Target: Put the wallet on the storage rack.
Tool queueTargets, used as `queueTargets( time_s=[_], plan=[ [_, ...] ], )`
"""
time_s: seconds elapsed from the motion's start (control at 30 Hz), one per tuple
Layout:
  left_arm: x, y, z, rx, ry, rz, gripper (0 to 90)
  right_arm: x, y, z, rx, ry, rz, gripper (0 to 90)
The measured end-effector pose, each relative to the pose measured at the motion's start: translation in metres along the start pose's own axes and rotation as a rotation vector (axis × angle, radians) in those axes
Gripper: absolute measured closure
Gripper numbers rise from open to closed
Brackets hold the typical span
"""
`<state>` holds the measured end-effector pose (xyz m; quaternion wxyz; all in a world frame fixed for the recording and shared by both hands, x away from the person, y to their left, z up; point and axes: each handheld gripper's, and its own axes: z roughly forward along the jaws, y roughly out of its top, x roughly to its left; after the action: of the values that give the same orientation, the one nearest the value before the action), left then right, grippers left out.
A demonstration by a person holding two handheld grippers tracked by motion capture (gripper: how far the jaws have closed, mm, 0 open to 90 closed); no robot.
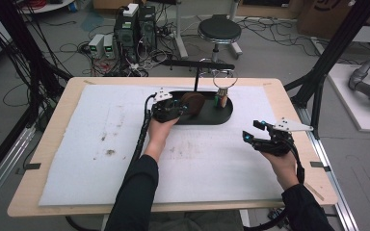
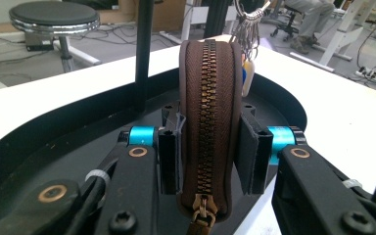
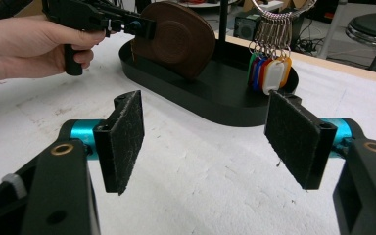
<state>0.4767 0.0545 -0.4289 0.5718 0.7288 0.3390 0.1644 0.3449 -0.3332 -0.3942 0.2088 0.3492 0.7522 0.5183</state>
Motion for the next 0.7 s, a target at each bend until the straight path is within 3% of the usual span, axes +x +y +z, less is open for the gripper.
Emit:
queueTargets(
  time_s=[0.13, 0.3, 0.4, 0.7],
  plan=[
    [0.0022, 0.0003, -0.0021, 0.026, 0.013, 0.003, 65.8, -0.0001, -0.0001, 0.0004, 0.000, 0.002, -0.006, 31.8],
    [0.0022, -0.0007, -0.0016, 0.090, 0.043, 0.052, 65.4, 0.0002, 0.0000, 0.0006, 0.001, 0.001, -0.007, 31.8],
    [0.0030, -0.0026, -0.0004, 0.117, 0.048, 0.060, 66.4, 0.0004, 0.0001, 0.0005, 0.000, 0.000, -0.009, 31.8],
    [0.0071, -0.0046, -0.0009, 0.114, 0.049, -0.001, 66.5, 0.0000, 0.0000, 0.0003, -0.001, 0.004, -0.005, 31.8]
  ],
)
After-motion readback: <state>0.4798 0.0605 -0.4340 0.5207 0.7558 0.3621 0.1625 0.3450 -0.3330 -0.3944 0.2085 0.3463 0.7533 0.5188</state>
